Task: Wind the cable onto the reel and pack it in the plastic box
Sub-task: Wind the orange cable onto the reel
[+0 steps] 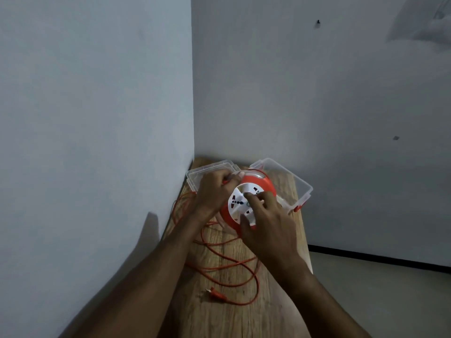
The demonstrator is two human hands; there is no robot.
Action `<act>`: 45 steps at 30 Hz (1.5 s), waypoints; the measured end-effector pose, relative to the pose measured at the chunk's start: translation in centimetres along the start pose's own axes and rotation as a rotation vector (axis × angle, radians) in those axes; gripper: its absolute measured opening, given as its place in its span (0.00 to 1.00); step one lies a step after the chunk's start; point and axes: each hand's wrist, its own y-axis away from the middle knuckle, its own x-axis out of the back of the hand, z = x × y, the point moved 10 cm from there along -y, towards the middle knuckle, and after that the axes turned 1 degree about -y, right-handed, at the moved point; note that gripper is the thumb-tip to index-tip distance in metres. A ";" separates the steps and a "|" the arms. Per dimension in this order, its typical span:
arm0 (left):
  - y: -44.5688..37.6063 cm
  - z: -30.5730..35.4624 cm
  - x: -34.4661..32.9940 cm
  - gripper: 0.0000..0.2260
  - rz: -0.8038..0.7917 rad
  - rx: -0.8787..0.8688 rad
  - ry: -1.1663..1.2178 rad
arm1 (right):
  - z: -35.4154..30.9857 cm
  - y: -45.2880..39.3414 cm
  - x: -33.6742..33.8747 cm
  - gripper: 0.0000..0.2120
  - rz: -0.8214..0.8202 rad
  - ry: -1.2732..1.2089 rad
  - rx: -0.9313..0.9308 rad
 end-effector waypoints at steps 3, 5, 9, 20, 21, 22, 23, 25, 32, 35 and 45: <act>0.0 0.1 -1.0 0.27 -0.049 -0.021 -0.035 | 0.3 0.0 -2.0 0.35 -0.122 0.144 -0.042; 0.2 0.2 -1.3 0.27 -0.080 -0.033 -0.046 | 0.4 -0.1 -2.5 0.37 -0.156 0.157 -0.040; 0.6 -0.1 -1.4 0.26 -0.100 -0.039 -0.058 | 1.1 -0.8 -3.0 0.33 -0.187 0.047 -0.026; 1.6 1.0 -0.4 0.17 0.082 -0.087 -0.211 | 5.7 2.7 -5.9 0.26 0.126 -0.931 -1.088; 1.7 1.1 -0.7 0.17 0.072 -0.099 -0.246 | 5.4 3.9 -7.4 0.21 0.111 -1.139 -1.303; 1.8 1.0 -0.7 0.18 0.066 -0.103 -0.271 | 4.6 4.5 -8.7 0.17 0.078 -1.321 -1.463; 1.8 0.7 -0.7 0.18 0.068 -0.094 -0.276 | 3.7 4.6 -9.3 0.14 0.039 -1.453 -1.543; 1.7 -0.8 0.2 0.20 0.078 -0.011 -0.205 | 3.2 4.2 -9.3 0.15 -0.081 -1.516 -1.506; 0.7 -2.2 0.6 0.20 0.009 0.142 0.032 | 0.9 -0.9 2.3 0.19 0.099 -0.155 -0.084; 0.3 -1.0 -0.2 0.17 -0.034 0.099 0.061 | -0.4 -1.0 -0.9 0.32 -0.141 0.114 0.030; 0.6 0.3 -1.6 0.15 -0.078 -0.028 -0.061 | 1.8 -1.8 -3.1 0.28 -0.182 0.006 -0.063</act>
